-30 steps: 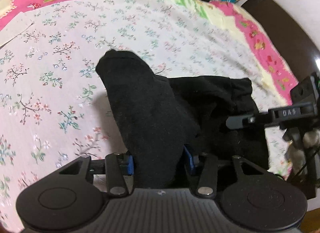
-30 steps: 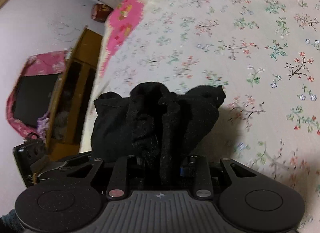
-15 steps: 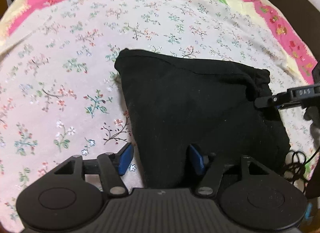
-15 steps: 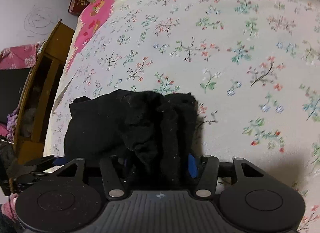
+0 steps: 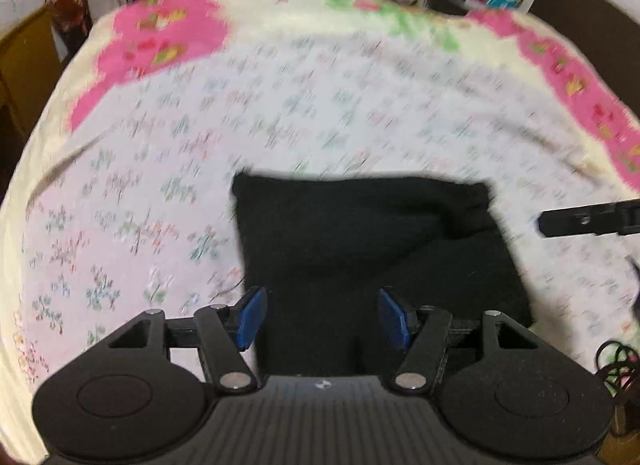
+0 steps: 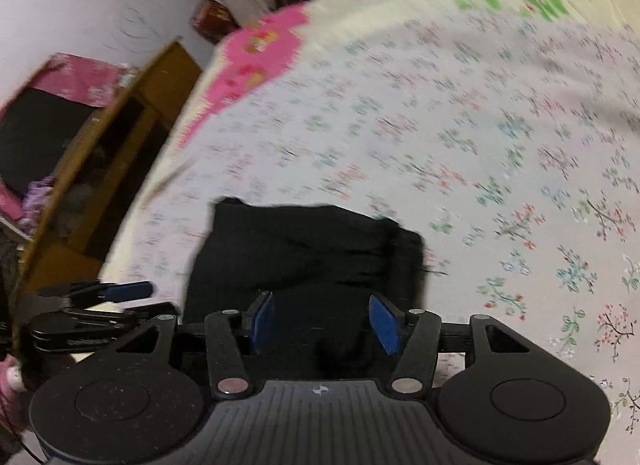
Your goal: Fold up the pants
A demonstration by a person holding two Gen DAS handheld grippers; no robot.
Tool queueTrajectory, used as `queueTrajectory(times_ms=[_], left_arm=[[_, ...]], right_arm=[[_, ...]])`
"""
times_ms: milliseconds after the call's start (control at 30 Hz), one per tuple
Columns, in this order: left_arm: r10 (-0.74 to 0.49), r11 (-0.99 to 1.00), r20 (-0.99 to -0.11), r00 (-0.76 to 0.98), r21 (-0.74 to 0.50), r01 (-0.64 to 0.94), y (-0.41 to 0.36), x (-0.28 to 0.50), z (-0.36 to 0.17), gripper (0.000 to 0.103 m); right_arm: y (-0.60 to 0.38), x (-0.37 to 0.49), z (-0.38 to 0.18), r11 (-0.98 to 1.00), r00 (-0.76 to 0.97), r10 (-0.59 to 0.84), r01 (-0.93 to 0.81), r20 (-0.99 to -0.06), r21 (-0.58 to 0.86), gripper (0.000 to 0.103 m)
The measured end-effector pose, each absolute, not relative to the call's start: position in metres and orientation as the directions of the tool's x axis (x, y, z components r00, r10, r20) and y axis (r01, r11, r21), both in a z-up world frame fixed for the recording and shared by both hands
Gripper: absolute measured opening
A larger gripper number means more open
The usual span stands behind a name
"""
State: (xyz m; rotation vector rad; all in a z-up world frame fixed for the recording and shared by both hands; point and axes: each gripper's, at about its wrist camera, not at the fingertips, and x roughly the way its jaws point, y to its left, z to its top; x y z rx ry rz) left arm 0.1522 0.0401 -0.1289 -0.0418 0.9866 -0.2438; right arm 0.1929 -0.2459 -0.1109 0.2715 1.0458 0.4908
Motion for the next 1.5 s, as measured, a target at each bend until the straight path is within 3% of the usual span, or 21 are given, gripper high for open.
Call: queueTrajectory(times_ms=[133,200,233,267,367,567,700,900,1067,1500], left_arm=[[-0.226,0.971,-0.765,0.603,-0.123,0.207,0.027,0.139,-0.079,0.071],[-0.241,0.968,-0.705,0.667,-0.122,0.221,0.026,0.127,-0.046,0.086],[-0.248,0.966,-0.678,0.692,-0.122,0.226,0.026,0.120,-0.033,0.100],[-0.256,0.964,-0.652,0.714,-0.122,0.235,0.027,0.115,-0.023,0.103],[-0.270,0.957,-0.596,0.757,-0.082,0.277,0.029,0.094,-0.004,0.103],[-0.217,0.966,-0.616,0.758,-0.026,0.255,0.034,0.061,-0.008,0.103],[-0.257,0.961,-0.613,0.748,-0.082,0.263,0.045,0.039,-0.011,0.103],[-0.171,0.970,-0.627,0.760,0.027,0.240,0.048,0.014,-0.018,0.103],[-0.220,0.968,-0.642,0.734,-0.054,0.243,0.062,0.005,-0.024,0.103],[-0.215,0.964,-0.683,0.698,-0.034,0.263,0.058,0.000,-0.035,0.103]], right_arm=[[-0.246,0.176,-0.059,0.833,0.494,0.552,-0.300,-0.672,0.464,0.049],[-0.246,0.159,-0.027,0.821,0.568,0.568,-0.335,-0.596,0.462,0.060],[-0.244,0.146,-0.009,0.829,0.616,0.556,-0.357,-0.558,0.431,0.077],[-0.241,0.134,0.005,0.845,0.657,0.530,-0.360,-0.536,0.395,0.090],[-0.231,0.103,0.023,0.881,0.729,0.461,-0.307,-0.505,0.361,0.091],[-0.202,0.056,0.002,0.924,0.714,0.362,-0.189,-0.600,0.333,0.089],[-0.180,0.026,-0.009,0.946,0.695,0.308,-0.154,-0.650,0.284,0.089],[-0.169,0.006,-0.009,0.947,0.695,0.274,-0.075,-0.665,0.311,0.089],[-0.154,0.000,-0.017,0.967,0.685,0.219,-0.058,-0.695,0.247,0.089],[-0.144,-0.013,-0.029,0.976,0.639,0.176,-0.014,-0.749,0.217,0.089]])
